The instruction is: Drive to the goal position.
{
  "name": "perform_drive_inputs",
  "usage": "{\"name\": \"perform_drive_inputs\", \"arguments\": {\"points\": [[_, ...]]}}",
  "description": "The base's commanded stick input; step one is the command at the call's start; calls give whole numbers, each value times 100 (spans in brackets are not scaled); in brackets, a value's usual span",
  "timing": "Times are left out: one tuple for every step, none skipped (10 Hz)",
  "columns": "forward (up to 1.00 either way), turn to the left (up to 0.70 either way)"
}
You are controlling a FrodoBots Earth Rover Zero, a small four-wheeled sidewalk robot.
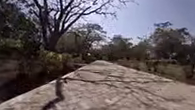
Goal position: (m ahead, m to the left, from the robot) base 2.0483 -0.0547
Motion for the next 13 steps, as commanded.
{"name": "perform_drive_inputs", "arguments": {"points": [[100,0],[100,0],[100,0],[100,0],[100,0],[100,0],[100,0],[100,0],[100,0],[100,0],[100,0],[100,0],[100,0]]}}
